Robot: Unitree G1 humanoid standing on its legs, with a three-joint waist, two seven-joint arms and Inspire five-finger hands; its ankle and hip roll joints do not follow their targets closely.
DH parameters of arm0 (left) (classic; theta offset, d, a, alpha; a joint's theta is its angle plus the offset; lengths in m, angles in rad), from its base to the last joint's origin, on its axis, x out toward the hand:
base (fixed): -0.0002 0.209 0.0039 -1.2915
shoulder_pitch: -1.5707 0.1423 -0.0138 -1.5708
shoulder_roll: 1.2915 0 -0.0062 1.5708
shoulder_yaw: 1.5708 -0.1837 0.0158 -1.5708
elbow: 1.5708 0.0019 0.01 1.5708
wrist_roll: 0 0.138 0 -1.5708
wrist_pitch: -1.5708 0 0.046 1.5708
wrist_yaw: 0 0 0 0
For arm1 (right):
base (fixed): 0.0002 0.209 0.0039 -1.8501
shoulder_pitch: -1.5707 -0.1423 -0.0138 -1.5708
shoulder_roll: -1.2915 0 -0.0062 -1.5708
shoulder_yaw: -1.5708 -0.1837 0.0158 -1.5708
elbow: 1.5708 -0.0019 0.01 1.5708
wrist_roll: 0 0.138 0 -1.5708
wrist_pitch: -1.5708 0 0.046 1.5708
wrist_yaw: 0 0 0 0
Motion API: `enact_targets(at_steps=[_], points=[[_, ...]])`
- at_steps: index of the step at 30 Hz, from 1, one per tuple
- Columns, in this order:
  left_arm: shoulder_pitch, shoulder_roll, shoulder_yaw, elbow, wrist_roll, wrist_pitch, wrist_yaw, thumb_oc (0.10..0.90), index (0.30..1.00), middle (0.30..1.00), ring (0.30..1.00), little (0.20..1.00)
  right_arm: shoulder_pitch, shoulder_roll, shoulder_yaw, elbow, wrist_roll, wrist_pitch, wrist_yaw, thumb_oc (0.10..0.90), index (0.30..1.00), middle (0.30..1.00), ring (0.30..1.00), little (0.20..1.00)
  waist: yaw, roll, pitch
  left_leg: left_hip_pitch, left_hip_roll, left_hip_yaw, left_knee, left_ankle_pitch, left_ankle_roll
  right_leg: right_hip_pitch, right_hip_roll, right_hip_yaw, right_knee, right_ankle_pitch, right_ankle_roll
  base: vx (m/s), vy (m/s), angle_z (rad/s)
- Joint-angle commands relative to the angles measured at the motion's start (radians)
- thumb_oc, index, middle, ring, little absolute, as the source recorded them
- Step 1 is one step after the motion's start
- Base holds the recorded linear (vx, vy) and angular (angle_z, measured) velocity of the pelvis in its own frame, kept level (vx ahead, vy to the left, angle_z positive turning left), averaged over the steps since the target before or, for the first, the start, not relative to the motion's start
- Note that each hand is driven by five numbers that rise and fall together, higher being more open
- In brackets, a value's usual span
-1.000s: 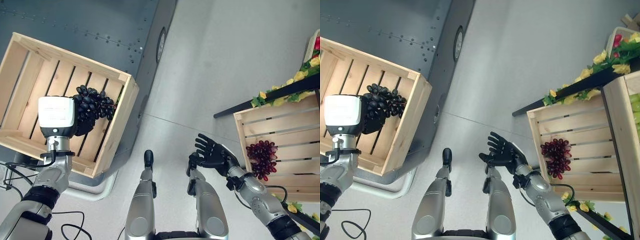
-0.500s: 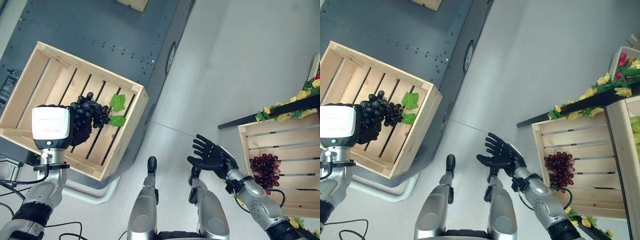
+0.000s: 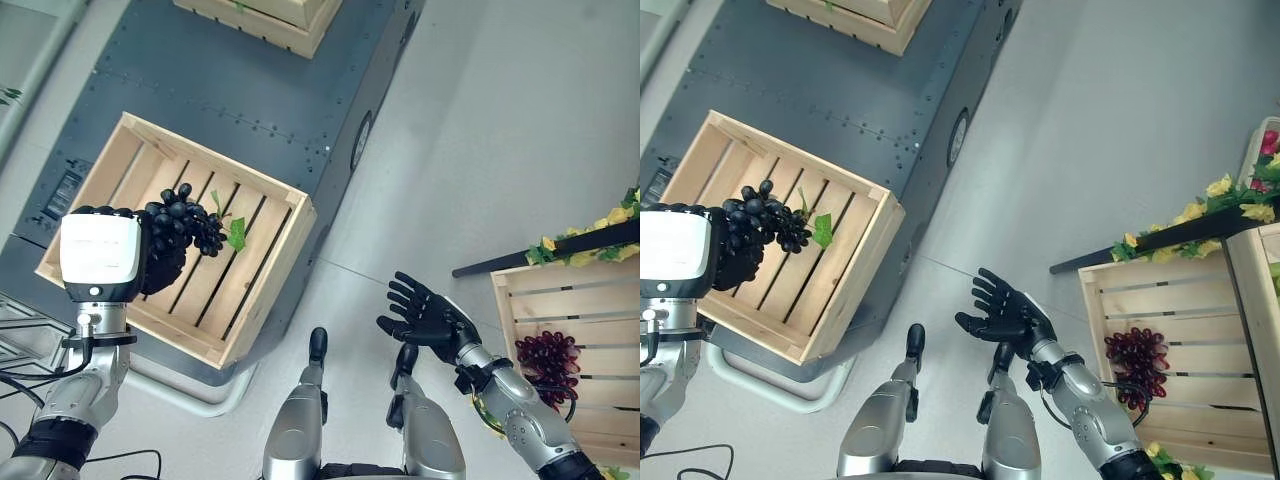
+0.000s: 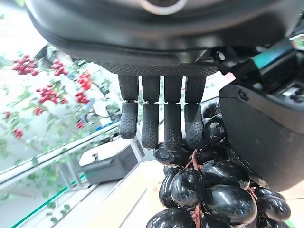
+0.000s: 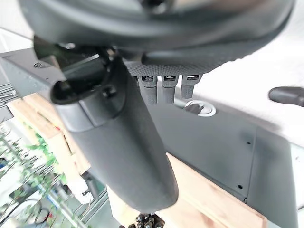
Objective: Pick up the fruits from the basket on one side to the basket on the other side
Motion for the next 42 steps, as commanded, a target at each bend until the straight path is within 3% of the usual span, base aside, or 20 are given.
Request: enact_targets(at_steps=[1, 10, 16, 23, 29, 42], points=[[0.019, 0.076, 0.106, -0.012, 0.048, -0.027, 0.092, 0.4, 0.3, 0.3, 0.3, 0.3, 0.057, -0.02, 0.02, -0.126, -0.075, -0.132, 0.115, 0.8, 0.9, 0.9, 0.9, 0.9, 0.0, -0.014, -0.22, 0.005, -0.071, -0.015, -0.001, -0.056, -0.017, -0.03, -0.02, 0.015, 0.118, -0.061, 0.024, 0.04, -0.064, 0.16], [0.051, 0.143, 0.069, -0.106, 0.117, -0.111, 0.043, 0.4, 0.3, 0.3, 0.3, 0.3, -0.114, -0.067, 0.084, -0.21, -0.182, -0.239, 0.098, 0.8, 0.9, 0.9, 0.9, 0.9, 0.063, -0.003, -0.316, 0.071, -0.071, -0.036, -0.001, -0.083, -0.004, 0.066, -0.022, 0.006, 0.057, -0.049, 0.02, 0.07, -0.09, 0.07], [0.009, 0.183, 0.043, -0.158, 0.105, -0.16, -0.029, 0.4, 0.3, 0.3, 0.3, 0.3, -0.202, -0.063, 0.125, -0.231, -0.22, -0.231, 0.028, 0.8, 0.9, 0.9, 0.9, 0.9, 0.086, 0.0, -0.371, 0.102, -0.066, -0.046, -0.001, -0.091, -0.004, 0.113, -0.022, 0.008, 0.017, -0.035, 0.019, 0.05, -0.07, 0.06], [-0.112, 0.225, -0.029, -0.241, 0.082, -0.172, -0.162, 0.4, 0.3, 0.3, 0.3, 0.3, -0.329, 0.0, 0.208, -0.193, -0.243, -0.22, -0.046, 0.8, 0.9, 0.9, 0.9, 0.9, 0.107, 0.007, -0.408, 0.122, -0.057, -0.051, -0.001, -0.101, -0.008, 0.143, -0.028, 0.009, -0.004, -0.028, 0.02, 0.01, -0.06, 0.08], [-0.17, 0.251, -0.059, -0.301, 0.051, -0.177, -0.223, 0.4, 0.3, 0.3, 0.3, 0.3, -0.387, 0.034, 0.258, -0.172, -0.253, -0.198, -0.095, 0.8, 0.9, 0.9, 0.9, 0.9, 0.12, 0.011, -0.424, 0.133, -0.052, -0.049, -0.001, -0.106, -0.01, 0.155, -0.031, 0.003, -0.006, -0.033, 0.016, 0.0, -0.012, 0.03], [-0.282, 0.25, -0.144, -0.397, 0.036, -0.253, -0.313, 0.4, 0.3, 0.3, 0.3, 0.3, -0.451, 0.123, 0.316, -0.105, -0.261, -0.14, -0.251, 0.8, 0.9, 0.9, 0.9, 0.9, 0.132, 0.015, -0.454, 0.141, -0.048, -0.044, -0.001, -0.113, -0.012, 0.164, -0.035, 0.001, -0.007, -0.038, 0.016, 0.0, -0.006, 0.01]])
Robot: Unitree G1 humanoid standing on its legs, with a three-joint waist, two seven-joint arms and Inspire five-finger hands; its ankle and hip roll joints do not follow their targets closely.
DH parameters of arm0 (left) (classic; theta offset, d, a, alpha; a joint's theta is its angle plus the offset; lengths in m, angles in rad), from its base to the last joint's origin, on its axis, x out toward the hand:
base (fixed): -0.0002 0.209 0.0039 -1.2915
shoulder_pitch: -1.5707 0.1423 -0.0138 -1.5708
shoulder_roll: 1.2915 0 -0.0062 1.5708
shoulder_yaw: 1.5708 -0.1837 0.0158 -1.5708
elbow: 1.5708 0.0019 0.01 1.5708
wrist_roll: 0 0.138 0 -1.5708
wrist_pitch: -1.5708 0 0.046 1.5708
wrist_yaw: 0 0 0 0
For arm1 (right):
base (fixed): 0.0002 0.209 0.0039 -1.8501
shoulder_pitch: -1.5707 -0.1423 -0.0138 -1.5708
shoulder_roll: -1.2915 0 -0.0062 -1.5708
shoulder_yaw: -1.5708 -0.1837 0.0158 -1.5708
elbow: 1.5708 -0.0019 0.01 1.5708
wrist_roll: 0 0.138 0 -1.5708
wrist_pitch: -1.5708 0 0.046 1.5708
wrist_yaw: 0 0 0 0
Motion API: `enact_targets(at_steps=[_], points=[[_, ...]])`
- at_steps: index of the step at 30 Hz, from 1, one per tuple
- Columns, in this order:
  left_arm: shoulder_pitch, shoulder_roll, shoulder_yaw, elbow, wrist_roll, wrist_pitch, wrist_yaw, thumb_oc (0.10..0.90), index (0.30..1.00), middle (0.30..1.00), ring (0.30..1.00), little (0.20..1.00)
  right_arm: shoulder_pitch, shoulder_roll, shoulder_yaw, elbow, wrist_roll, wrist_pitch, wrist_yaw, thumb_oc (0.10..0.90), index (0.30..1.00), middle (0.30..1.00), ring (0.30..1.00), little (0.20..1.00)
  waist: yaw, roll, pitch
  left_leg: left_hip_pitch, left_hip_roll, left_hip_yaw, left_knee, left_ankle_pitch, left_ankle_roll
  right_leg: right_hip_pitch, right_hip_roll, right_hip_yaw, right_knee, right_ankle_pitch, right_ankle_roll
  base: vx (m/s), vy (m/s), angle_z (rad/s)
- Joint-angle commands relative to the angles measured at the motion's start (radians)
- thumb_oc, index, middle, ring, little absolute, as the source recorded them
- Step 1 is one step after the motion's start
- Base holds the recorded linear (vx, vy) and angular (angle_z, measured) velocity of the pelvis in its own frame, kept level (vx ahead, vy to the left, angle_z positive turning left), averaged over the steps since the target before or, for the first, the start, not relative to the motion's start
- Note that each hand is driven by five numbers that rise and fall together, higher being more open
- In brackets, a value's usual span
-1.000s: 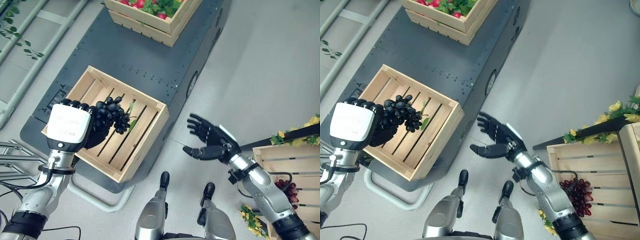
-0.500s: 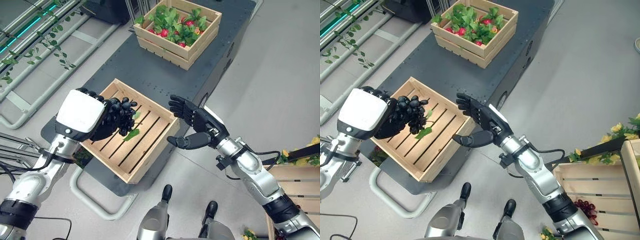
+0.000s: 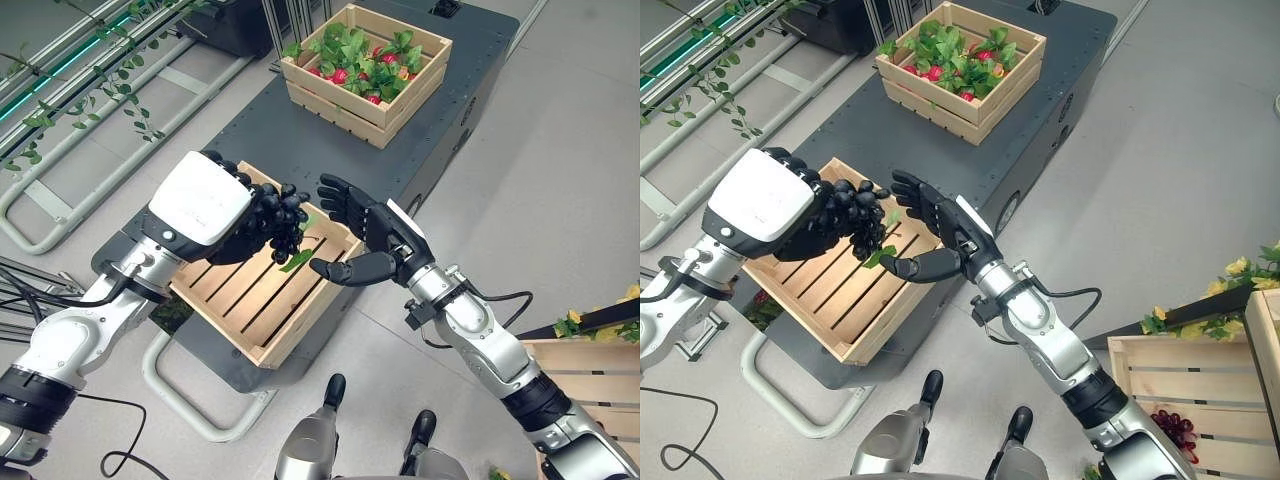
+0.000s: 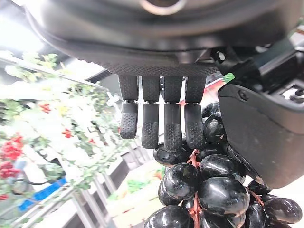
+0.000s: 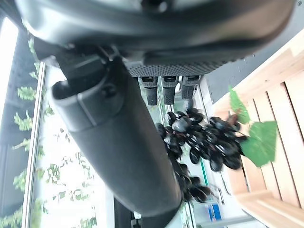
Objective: Pick up the fruits from the basket on one side to the basket on the other side
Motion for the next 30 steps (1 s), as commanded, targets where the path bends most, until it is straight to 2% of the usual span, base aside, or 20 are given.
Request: enact_targets(at_steps=[1, 11, 18, 24, 30], points=[[-0.093, 0.04, -0.041, -0.002, -0.091, 0.018, 0.044, 0.4, 0.3, 0.3, 0.3, 0.3, -0.005, 0.074, 0.085, 0.046, -0.007, -0.06, -0.056, 0.8, 0.9, 0.9, 0.9, 0.9, 0.003, -0.021, -0.299, 0.058, -0.043, 0.023, 0.001, -0.11, -0.012, 0.036, -0.037, -0.001, 0.011, -0.026, 0.014, 0.0, 0.0, 0.0], [-0.094, 0.014, -0.064, -0.07, -0.097, -0.03, 0.017, 0.4, 0.3, 0.3, 0.3, 0.3, 0.0, 0.106, 0.081, 0.065, 0.001, -0.046, -0.139, 0.8, 0.9, 0.9, 0.9, 0.9, -0.001, -0.018, -0.31, 0.059, -0.042, 0.028, 0.001, -0.114, -0.011, 0.032, -0.039, 0.007, 0.008, -0.022, 0.018, 0.0, 0.0, 0.0], [-0.109, 0.007, -0.069, -0.103, -0.111, -0.042, 0.027, 0.4, 0.3, 0.3, 0.3, 0.3, 0.002, 0.105, 0.088, 0.067, 0.003, -0.03, -0.149, 0.8, 0.9, 0.9, 0.9, 0.9, -0.003, -0.021, -0.315, 0.057, -0.041, 0.033, 0.001, -0.116, -0.011, 0.03, -0.04, 0.01, 0.006, -0.021, 0.018, 0.0, 0.0, 0.0], [-0.109, -0.017, -0.079, -0.135, -0.103, -0.091, 0.014, 0.4, 0.3, 0.3, 0.3, 0.3, -0.007, 0.105, 0.084, 0.069, 0.018, -0.025, -0.153, 0.8, 0.9, 0.9, 0.9, 0.9, -0.005, -0.024, -0.32, 0.055, -0.041, 0.032, 0.001, -0.117, -0.01, 0.028, -0.042, 0.013, 0.004, -0.019, 0.018, 0.0, 0.0, 0.0], [-0.138, -0.028, -0.105, -0.143, -0.107, -0.105, 0.027, 0.4, 0.3, 0.3, 0.3, 0.3, -0.008, 0.106, 0.09, 0.08, 0.012, -0.02, -0.154, 0.8, 0.9, 0.9, 0.9, 0.9, -0.011, -0.025, -0.324, 0.059, -0.041, 0.039, 0.001, -0.122, -0.008, 0.028, -0.045, 0.019, 0.004, -0.018, 0.02, 0.0, 0.0, 0.0]])
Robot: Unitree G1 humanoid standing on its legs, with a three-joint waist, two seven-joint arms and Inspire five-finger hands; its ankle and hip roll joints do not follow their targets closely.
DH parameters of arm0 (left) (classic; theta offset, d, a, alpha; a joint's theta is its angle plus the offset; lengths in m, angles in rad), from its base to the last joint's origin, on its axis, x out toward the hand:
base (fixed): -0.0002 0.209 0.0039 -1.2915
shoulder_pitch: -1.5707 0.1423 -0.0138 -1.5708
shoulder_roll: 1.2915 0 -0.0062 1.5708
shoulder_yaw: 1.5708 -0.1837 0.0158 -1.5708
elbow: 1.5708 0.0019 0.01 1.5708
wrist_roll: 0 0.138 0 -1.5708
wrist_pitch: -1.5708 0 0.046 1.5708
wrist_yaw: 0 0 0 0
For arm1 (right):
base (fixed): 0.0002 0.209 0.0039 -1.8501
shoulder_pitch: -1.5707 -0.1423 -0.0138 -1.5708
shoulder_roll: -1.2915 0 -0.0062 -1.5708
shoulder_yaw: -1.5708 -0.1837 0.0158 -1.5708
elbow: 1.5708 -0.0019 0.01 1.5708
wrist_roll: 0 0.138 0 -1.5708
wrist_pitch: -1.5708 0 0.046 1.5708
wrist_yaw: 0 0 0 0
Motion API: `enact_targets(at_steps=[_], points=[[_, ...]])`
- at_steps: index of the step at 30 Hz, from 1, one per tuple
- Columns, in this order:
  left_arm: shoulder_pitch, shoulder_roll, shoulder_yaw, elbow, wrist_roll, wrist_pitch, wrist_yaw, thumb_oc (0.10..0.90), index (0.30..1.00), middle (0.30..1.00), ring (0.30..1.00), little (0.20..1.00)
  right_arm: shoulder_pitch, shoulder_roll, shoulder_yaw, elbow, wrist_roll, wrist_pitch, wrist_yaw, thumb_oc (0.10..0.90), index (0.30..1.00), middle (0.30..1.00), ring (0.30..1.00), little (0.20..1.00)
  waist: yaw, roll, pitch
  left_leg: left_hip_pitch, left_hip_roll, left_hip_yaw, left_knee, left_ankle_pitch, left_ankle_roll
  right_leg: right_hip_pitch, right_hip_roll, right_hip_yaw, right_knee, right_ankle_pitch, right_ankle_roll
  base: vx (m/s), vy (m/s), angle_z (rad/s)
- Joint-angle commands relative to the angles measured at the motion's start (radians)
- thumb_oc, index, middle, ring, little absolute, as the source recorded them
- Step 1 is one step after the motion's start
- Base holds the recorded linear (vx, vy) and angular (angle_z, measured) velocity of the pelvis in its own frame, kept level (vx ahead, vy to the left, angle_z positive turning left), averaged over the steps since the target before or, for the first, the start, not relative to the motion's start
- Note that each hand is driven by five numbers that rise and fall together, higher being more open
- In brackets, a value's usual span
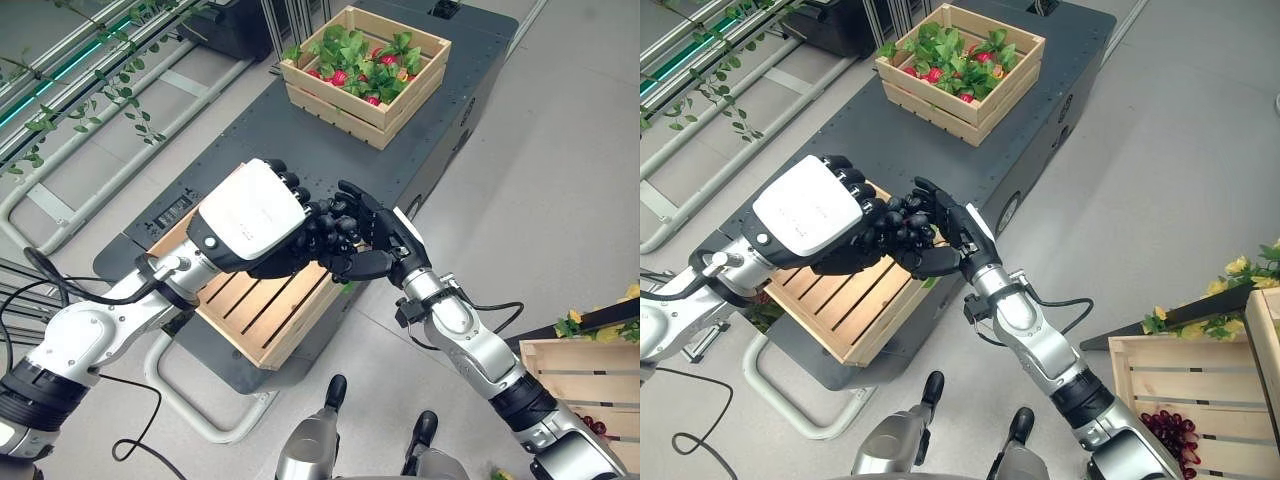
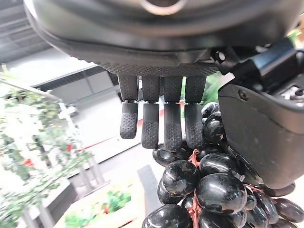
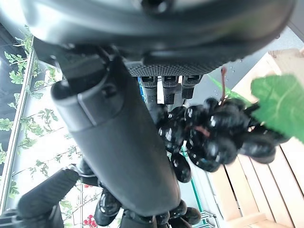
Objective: Pick up the fruits from the basket on one side to the basket on the other side
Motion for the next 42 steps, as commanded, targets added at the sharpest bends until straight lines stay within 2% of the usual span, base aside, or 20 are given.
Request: enact_targets(at_steps=[1, 5, 7, 8, 9, 10, 11, 29, 30, 31, 32, 38, 42], points=[[-0.052, -0.03, -0.038, 0.007, -0.094, 0.013, 0.077, 0.4, 0.3, 0.3, 0.3, 0.3, -0.004, 0.072, 0.063, 0.04, 0.012, -0.065, -0.031, 0.8, 0.9, 0.9, 0.9, 0.9, 0.001, -0.033, -0.319, 0.061, -0.043, 0.039, 0.001, -0.119, -0.003, 0.029, -0.045, 0.017, 0.004, -0.017, 0.022, 0.0, 0.0, 0.0], [-0.052, -0.036, -0.036, -0.001, -0.093, 0.002, 0.094, 0.4, 0.3, 0.3, 0.3, 0.3, 0.004, 0.062, 0.055, 0.036, 0.002, -0.042, -0.036, 0.8, 0.9, 0.9, 0.9, 0.9, -0.003, -0.035, -0.321, 0.062, -0.043, 0.042, 0.001, -0.121, -0.002, 0.029, -0.046, 0.02, 0.003, -0.016, 0.024, 0.0, 0.0, 0.0], [-0.051, -0.038, -0.03, -0.009, -0.097, -0.024, 0.118, 0.4, 0.3, 0.3, 0.3, 0.3, 0.009, 0.051, 0.053, 0.035, -0.003, -0.021, -0.043, 0.8, 0.9, 0.9, 0.9, 0.9, -0.004, -0.038, -0.322, 0.064, -0.044, 0.043, 0.001, -0.122, -0.001, 0.029, -0.047, 0.02, 0.003, -0.016, 0.025, 0.0, 0.0, 0.0], [-0.051, -0.041, -0.029, -0.012, -0.096, -0.033, 0.124, 0.4, 0.3, 0.3, 0.3, 0.3, 0.014, 0.051, 0.052, 0.037, -0.006, -0.016, -0.043, 0.739, 0.808, 0.808, 0.808, 0.808, -0.005, -0.038, -0.323, 0.064, -0.043, 0.044, 0.001, -0.123, -0.001, 0.029, -0.047, 0.021, 0.003, -0.016, 0.025, 0.0, 0.0, 0.0], [-0.052, -0.044, -0.029, -0.015, -0.093, -0.042, 0.132, 0.4, 0.3, 0.3, 0.3, 0.3, 0.017, 0.048, 0.052, 0.042, -0.012, -0.013, -0.042, 0.626, 0.639, 0.639, 0.639, 0.639, -0.007, -0.039, -0.323, 0.064, -0.043, 0.045, 0.001, -0.123, -0.001, 0.028, -0.047, 0.021, 0.003, -0.016, 0.025, 0.0, 0.0, 0.0], [-0.053, -0.047, -0.029, -0.019, -0.092, -0.043, 0.134, 0.4, 0.3, 0.3, 0.3, 0.3, 0.018, 0.047, 0.051, 0.044, -0.014, -0.011, -0.042, 0.568, 0.552, 0.552, 0.552, 0.552, -0.007, -0.04, -0.324, 0.064, -0.044, 0.045, 0.001, -0.123, -0.001, 0.028, -0.047, 0.022, 0.003, -0.016, 0.025, 0.0, 0.0, 0.0], [-0.058, -0.056, -0.031, -0.033, -0.087, -0.04, 0.13, 0.4, 0.3, 0.3, 0.3, 0.3, 0.019, 0.043, 0.051, 0.044, -0.007, -0.007, -0.043, 0.4, 0.3, 0.3, 0.3, 0.3, -0.009, -0.042, -0.325, 0.064, -0.044, 0.046, 0.001, -0.124, 0.0, 0.028, -0.048, 0.023, 0.003, -0.016, 0.026, 0.0, 0.0, 0.0], [-0.086, -0.092, -0.016, -0.056, -0.092, -0.009, 0.139, 0.405, 0.307, 0.307, 0.307, 0.307, 0.036, 0.018, 0.013, 0.03, -0.023, -0.016, -0.095, 0.4, 0.3, 0.3, 0.3, 0.3, -0.024, -0.053, -0.328, 0.077, -0.043, 0.056, 0.001, -0.134, 0.003, 0.031, -0.05, 0.034, 0.003, -0.014, 0.026, 0.0, 0.0, 0.0], [-0.084, -0.094, -0.016, -0.055, -0.093, -0.005, 0.136, 0.433, 0.349, 0.349, 0.349, 0.349, 0.037, 0.016, 0.01, 0.03, -0.022, -0.019, -0.096, 0.4, 0.3, 0.3, 0.3, 0.3, -0.025, -0.053, -0.328, 0.078, -0.043, 0.057, 0.001, -0.134, 0.003, 0.031, -0.05, 0.035, 0.003, -0.014, 0.027, 0.0, 0.0, 0.0], [-0.082, -0.099, -0.015, -0.047, -0.115, 0.012, 0.12, 0.626, 0.639, 0.639, 0.639, 0.639, 0.042, 0.012, 0.0, 0.03, -0.019, -0.026, -0.102, 0.4, 0.3, 0.3, 0.3, 0.3, -0.028, -0.053, -0.328, 0.08, -0.043, 0.06, 0.001, -0.136, 0.003, 0.032, -0.049, 0.038, 0.002, -0.015, 0.027, 0.0, 0.0, 0.0], [-0.079, -0.104, -0.015, -0.042, -0.135, 0.025, 0.106, 0.8, 0.9, 0.9, 0.9, 0.9, 0.048, 0.011, -0.008, 0.024, -0.01, -0.027, -0.105, 0.4, 0.3, 0.3, 0.3, 0.3, -0.031, -0.054, -0.328, 0.081, -0.042, 0.061, 0.001, -0.137, 0.004, 0.032, -0.048, 0.041, 0.002, -0.015, 0.027, 0.0, 0.0, 0.0], [-0.02, -0.136, 0.027, -0.016, -0.166, 0.065, 0.086, 0.8, 0.9, 0.9, 0.9, 0.9, 0.095, -0.012, -0.069, -0.009, -0.006, -0.049, -0.112, 0.4, 0.3, 0.3, 0.3, 0.3, -0.043, -0.061, -0.329, 0.085, -0.036, 0.071, 0.001, -0.14, 0.004, 0.027, -0.047, 0.053, 0.001, -0.012, 0.029, -0.01, -0.009, 0.04], [0.043, -0.162, 0.086, 0.035, -0.178, 0.119, 0.092, 0.8, 0.9, 0.9, 0.9, 0.9, 0.156, -0.03, -0.134, -0.049, -0.013, -0.062, -0.116, 0.4, 0.3, 0.3, 0.3, 0.3, -0.059, -0.067, -0.331, 0.087, -0.027, 0.083, 0.001, -0.141, 0.003, 0.019, -0.04, 0.071, 0.001, -0.01, 0.029, -0.03, -0.03, -0.01]])
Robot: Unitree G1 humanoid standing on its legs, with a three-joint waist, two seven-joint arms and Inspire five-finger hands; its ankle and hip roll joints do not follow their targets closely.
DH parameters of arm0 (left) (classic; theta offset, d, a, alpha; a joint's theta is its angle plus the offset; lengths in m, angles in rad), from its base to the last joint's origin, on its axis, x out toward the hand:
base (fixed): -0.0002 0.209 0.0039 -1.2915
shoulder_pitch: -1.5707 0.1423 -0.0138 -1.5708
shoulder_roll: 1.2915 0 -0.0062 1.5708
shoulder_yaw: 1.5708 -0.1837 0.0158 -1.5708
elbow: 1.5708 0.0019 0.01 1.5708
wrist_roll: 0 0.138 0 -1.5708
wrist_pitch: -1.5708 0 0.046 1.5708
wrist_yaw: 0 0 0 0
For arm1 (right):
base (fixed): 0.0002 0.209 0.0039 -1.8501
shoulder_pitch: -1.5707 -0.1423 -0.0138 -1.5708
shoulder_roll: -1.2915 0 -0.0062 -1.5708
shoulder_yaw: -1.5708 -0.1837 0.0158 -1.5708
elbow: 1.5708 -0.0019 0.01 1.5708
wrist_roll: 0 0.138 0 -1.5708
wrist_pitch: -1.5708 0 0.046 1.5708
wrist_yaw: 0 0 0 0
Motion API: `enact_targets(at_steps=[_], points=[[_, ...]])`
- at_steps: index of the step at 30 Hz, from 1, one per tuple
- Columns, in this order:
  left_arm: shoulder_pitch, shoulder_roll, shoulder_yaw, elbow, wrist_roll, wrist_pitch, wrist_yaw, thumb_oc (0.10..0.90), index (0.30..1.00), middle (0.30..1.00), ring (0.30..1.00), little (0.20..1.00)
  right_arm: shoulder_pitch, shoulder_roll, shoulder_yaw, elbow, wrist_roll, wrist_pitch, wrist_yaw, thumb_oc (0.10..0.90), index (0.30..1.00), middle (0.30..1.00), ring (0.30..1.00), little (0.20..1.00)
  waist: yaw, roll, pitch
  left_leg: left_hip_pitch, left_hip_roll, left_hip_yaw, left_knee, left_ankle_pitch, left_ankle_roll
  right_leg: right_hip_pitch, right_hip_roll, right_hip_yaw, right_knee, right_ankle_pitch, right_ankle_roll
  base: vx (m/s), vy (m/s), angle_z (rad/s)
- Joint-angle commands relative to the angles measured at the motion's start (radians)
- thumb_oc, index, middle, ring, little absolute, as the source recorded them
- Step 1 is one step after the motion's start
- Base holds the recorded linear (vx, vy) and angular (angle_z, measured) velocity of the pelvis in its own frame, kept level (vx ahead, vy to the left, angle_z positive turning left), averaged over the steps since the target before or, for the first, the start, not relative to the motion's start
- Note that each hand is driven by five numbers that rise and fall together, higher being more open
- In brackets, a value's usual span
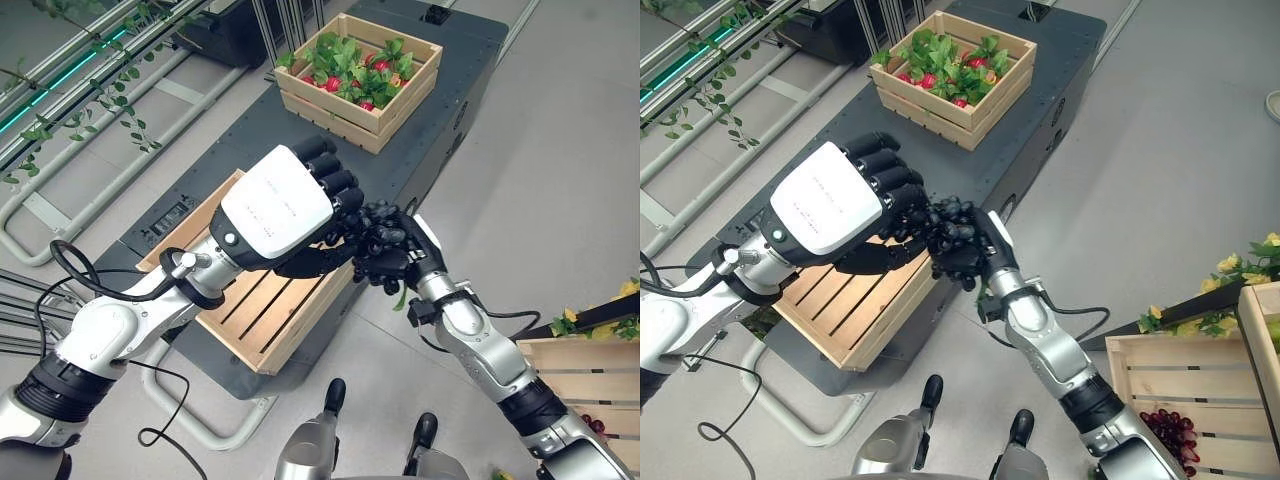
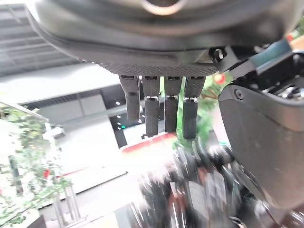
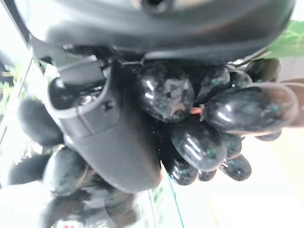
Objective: Pick up the fruits from the basket on one side to the basket on the other side
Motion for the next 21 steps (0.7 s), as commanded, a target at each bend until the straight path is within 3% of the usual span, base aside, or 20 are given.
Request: enact_targets(at_steps=[1, 10, 15, 18, 20, 21], points=[[0.074, -0.048, 0.074, 0.102, -0.101, 0.123, 0.08, 0.8, 0.9, 0.9, 0.9, 0.9, 0.058, 0.013, -0.017, -0.05, -0.013, -0.139, -0.033, 0.4, 0.3, 0.3, 0.3, 0.3, -0.028, -0.062, -0.297, 0.086, -0.022, 0.085, 0.001, -0.14, -0.006, 0.009, -0.038, 0.037, 0.001, 0.003, 0.022, -0.04, -0.036, -0.02], [0.147, -0.084, 0.189, 0.175, -0.095, 0.205, 0.072, 0.8, 0.9, 0.9, 0.9, 0.9, 0.153, -0.001, -0.109, -0.06, -0.025, -0.172, -0.018, 0.4, 0.3, 0.3, 0.3, 0.3, -0.057, -0.072, -0.301, 0.079, -0.001, 0.102, 0.001, -0.137, -0.018, -0.013, -0.024, 0.053, 0.001, 0.008, 0.019, -0.04, -0.05, -0.07], [0.145, -0.09, 0.194, 0.192, -0.12, 0.225, 0.059, 0.8, 0.9, 0.9, 0.9, 0.9, 0.165, 0.0, -0.12, -0.057, -0.023, -0.186, -0.014, 0.4, 0.3, 0.3, 0.3, 0.3, -0.077, -0.075, -0.301, 0.076, 0.011, 0.12, 0.001, -0.135, -0.025, -0.028, -0.014, 0.058, 0.001, 0.009, 0.015, -0.06, -0.054, -0.07], [0.146, -0.111, 0.194, 0.204, -0.2, 0.177, 0.08, 0.8, 0.9, 0.9, 0.9, 0.9, 0.175, 0.004, -0.121, -0.054, -0.017, -0.194, -0.007, 0.4, 0.3, 0.3, 0.3, 0.3, -0.086, -0.077, -0.301, 0.078, 0.017, 0.129, 0.001, -0.137, -0.027, -0.034, -0.01, 0.065, 0.001, 0.009, 0.014, -0.04, -0.031, -0.03], [0.153, -0.179, 0.194, 0.185, -0.386, 0.039, 0.06, 0.8, 0.9, 0.9, 0.9, 0.9, 0.187, 0.023, -0.118, -0.04, -0.027, -0.205, 0.019, 0.4, 0.3, 0.3, 0.3, 0.3, -0.094, -0.081, -0.303, 0.071, 0.017, 0.112, 0.001, -0.137, -0.027, -0.044, 0.003, 0.088, 0.001, 0.007, 0.009, -0.05, -0.036, -0.17], [0.158, -0.216, 0.2, 0.174, -0.458, 0.013, 0.023, 0.8, 0.9, 0.9, 0.9, 0.9, 0.191, 0.032, -0.116, -0.033, -0.026, -0.213, 0.039, 0.4, 0.3, 0.3, 0.3, 0.3, -0.096, -0.082, -0.305, 0.069, 0.015, 0.101, 0.001, -0.138, -0.026, -0.049, 0.009, 0.103, 0.001, 0.006, 0.008, -0.03, -0.022, -0.27]])
